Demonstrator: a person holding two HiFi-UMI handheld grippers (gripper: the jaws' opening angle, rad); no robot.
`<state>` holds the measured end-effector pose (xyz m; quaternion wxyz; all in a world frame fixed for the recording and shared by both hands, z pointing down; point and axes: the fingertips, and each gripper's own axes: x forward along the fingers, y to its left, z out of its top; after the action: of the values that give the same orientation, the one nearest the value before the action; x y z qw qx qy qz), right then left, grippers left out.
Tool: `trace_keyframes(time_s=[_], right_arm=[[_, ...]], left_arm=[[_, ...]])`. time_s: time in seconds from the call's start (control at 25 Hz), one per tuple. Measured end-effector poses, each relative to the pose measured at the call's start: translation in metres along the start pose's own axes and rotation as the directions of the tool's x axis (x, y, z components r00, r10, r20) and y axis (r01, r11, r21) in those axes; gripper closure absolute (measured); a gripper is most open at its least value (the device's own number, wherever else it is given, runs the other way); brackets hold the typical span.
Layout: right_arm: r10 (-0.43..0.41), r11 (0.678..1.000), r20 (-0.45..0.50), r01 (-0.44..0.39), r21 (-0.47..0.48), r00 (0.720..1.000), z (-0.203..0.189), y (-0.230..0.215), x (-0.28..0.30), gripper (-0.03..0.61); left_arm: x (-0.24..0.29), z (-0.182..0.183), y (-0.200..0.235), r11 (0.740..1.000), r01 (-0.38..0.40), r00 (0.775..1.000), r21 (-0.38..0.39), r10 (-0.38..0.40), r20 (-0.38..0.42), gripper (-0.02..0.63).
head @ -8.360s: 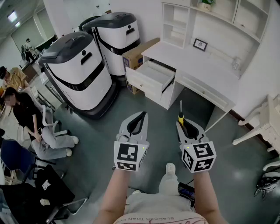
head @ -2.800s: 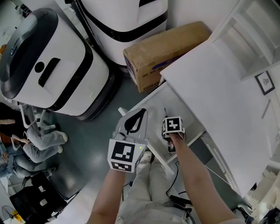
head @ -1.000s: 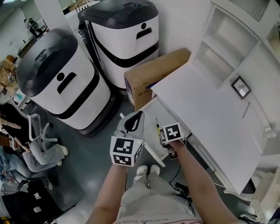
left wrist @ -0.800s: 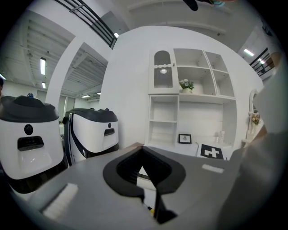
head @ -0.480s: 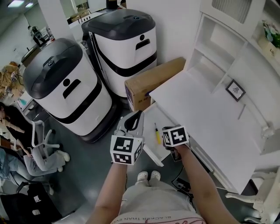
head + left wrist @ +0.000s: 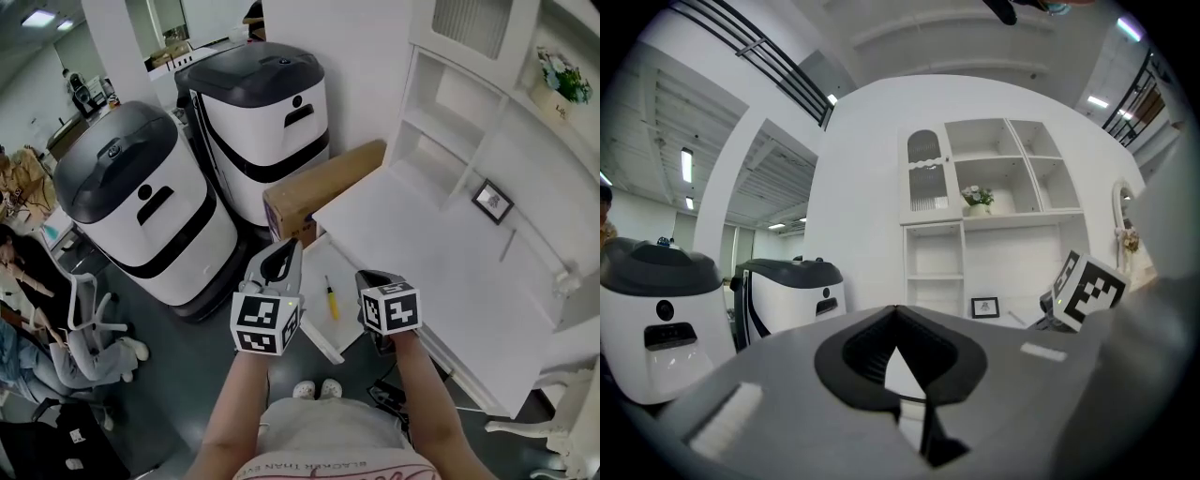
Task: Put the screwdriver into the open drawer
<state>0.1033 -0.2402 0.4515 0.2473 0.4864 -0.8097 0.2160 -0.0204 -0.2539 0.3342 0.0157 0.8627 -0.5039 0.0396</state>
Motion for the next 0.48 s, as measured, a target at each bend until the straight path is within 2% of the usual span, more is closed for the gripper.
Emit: trace_keyframes(time_s=[0.28, 0.48], right_arm=[[-0.045, 0.999, 0.181, 0.043, 0.012, 0.982, 0.043, -0.013, -0.047, 0.572], [-0.080, 0.995, 0.363, 0.099, -0.033, 0.929, 0.077, -0.016, -0.082, 0.572]], left_arm=[[-0.006, 0.024, -0.001, 1.000, -0.013, 0.997, 0.009, 0.013, 0.076, 0.609], [-0.008, 0.043, -0.001, 1.000, -0.012, 0.992, 0.015, 0.009, 0.130, 0.609]])
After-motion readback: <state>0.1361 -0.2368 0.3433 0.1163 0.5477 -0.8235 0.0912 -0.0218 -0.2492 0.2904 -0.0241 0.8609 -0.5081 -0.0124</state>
